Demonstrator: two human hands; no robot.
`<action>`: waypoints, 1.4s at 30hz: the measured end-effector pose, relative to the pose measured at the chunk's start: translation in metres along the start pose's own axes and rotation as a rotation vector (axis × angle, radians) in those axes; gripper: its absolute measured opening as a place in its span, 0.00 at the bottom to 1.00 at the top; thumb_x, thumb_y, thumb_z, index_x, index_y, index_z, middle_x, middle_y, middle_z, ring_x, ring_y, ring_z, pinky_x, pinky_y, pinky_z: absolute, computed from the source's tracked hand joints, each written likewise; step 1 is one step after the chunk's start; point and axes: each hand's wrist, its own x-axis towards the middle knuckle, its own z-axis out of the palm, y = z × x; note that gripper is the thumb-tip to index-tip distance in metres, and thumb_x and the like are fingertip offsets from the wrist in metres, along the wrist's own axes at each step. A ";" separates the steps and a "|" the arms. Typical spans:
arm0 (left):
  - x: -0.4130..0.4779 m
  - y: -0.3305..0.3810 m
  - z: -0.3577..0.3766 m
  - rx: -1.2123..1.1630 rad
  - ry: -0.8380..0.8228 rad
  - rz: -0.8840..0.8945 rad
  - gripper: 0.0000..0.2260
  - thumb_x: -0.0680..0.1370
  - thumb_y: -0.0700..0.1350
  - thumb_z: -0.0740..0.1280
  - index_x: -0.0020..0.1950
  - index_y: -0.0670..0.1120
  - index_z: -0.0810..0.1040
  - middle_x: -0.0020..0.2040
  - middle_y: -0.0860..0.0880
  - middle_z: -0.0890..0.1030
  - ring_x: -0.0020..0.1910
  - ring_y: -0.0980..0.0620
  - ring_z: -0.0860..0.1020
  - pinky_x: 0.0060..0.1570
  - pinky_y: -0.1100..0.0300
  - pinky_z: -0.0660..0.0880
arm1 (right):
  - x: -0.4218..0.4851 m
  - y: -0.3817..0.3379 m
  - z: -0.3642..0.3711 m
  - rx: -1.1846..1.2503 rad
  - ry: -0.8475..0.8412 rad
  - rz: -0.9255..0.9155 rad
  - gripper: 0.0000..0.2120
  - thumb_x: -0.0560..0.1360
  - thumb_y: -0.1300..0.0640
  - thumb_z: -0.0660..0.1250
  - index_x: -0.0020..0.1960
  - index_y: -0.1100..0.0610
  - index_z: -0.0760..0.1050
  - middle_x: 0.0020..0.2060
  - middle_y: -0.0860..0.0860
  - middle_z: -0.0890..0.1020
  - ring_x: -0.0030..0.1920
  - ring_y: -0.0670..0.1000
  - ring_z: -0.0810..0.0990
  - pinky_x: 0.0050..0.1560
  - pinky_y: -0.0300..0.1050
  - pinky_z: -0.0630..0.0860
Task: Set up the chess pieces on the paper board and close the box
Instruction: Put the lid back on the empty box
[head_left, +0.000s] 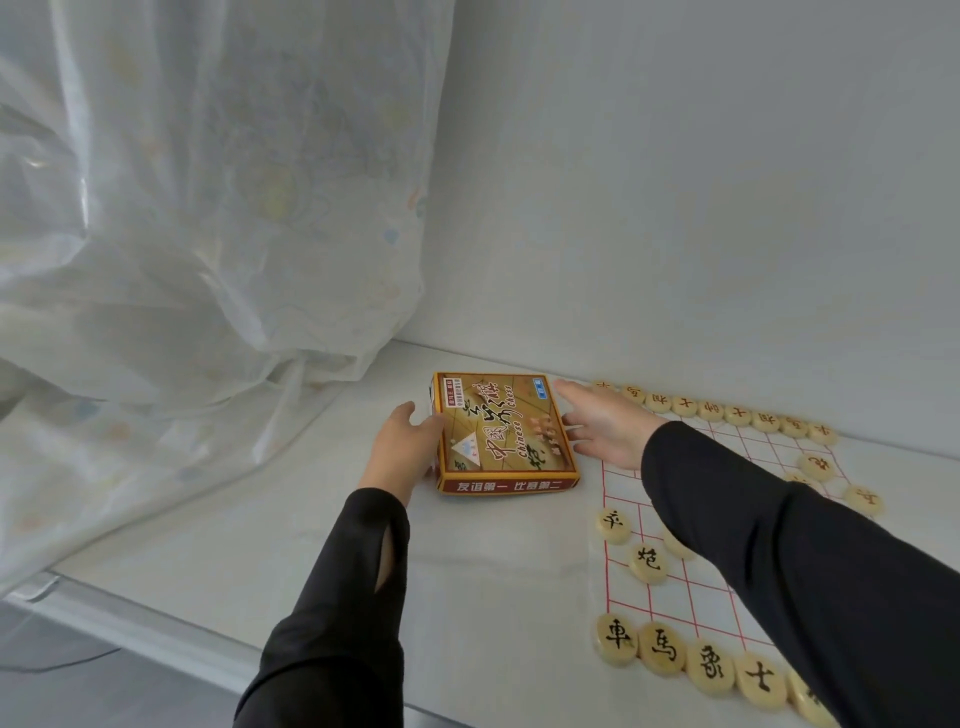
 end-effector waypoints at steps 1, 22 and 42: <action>0.000 0.000 0.000 -0.037 -0.006 -0.007 0.24 0.80 0.48 0.59 0.75 0.48 0.58 0.66 0.43 0.72 0.60 0.45 0.75 0.58 0.48 0.75 | 0.001 0.001 -0.001 0.024 -0.001 0.002 0.25 0.81 0.45 0.53 0.72 0.57 0.60 0.60 0.58 0.74 0.64 0.56 0.71 0.72 0.52 0.61; 0.005 -0.005 -0.010 -0.376 -0.063 -0.073 0.36 0.73 0.44 0.71 0.75 0.47 0.55 0.59 0.40 0.77 0.56 0.43 0.78 0.58 0.47 0.75 | 0.009 0.016 -0.023 0.410 -0.053 0.078 0.29 0.80 0.44 0.55 0.75 0.59 0.54 0.63 0.64 0.72 0.57 0.61 0.76 0.57 0.53 0.72; 0.002 0.001 -0.033 -0.185 0.023 0.411 0.29 0.69 0.21 0.58 0.60 0.48 0.77 0.48 0.53 0.80 0.57 0.53 0.75 0.54 0.55 0.72 | 0.003 0.007 -0.040 0.431 -0.047 -0.061 0.29 0.80 0.40 0.46 0.72 0.57 0.62 0.67 0.58 0.72 0.70 0.56 0.67 0.73 0.53 0.58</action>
